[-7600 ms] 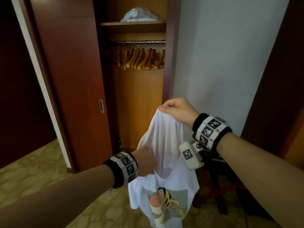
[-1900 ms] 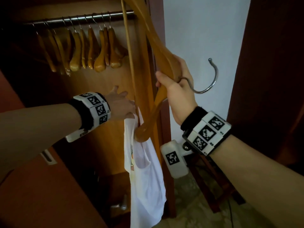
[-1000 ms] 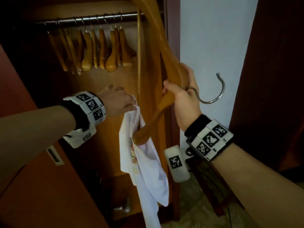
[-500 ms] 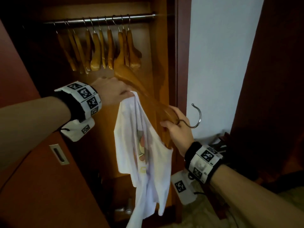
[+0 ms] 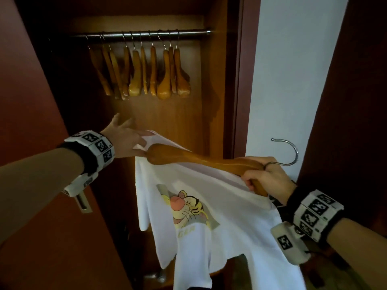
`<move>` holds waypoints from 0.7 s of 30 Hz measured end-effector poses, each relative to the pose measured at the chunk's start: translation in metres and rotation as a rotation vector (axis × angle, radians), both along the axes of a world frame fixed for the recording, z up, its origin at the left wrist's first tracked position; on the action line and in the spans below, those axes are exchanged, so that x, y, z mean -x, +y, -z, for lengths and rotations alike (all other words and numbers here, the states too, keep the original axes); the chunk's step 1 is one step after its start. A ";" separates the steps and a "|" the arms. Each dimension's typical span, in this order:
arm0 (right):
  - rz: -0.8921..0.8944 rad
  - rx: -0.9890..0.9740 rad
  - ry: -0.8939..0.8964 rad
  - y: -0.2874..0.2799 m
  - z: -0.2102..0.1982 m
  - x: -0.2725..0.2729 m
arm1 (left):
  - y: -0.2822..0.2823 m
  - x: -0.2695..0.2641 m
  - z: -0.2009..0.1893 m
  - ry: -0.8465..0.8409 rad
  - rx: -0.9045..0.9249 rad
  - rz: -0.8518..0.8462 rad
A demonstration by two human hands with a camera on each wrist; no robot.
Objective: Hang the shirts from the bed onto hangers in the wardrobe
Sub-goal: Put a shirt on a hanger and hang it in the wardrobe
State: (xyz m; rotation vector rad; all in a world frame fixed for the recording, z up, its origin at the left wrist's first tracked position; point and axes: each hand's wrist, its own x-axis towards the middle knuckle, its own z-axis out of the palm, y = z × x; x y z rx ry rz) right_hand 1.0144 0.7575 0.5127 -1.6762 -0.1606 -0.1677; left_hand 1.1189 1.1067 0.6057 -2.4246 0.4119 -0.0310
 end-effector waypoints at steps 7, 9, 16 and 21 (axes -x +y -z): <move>0.056 0.096 0.053 -0.009 -0.011 -0.004 | -0.009 0.014 -0.003 0.048 -0.002 0.045; 0.041 0.159 0.063 -0.008 -0.017 -0.005 | -0.017 0.021 -0.006 0.060 0.045 0.084; -0.054 0.315 0.050 0.004 -0.061 -0.010 | -0.063 0.045 0.002 0.057 0.139 0.364; -0.155 0.340 0.013 0.012 -0.088 -0.007 | -0.084 0.055 0.012 0.075 0.255 0.450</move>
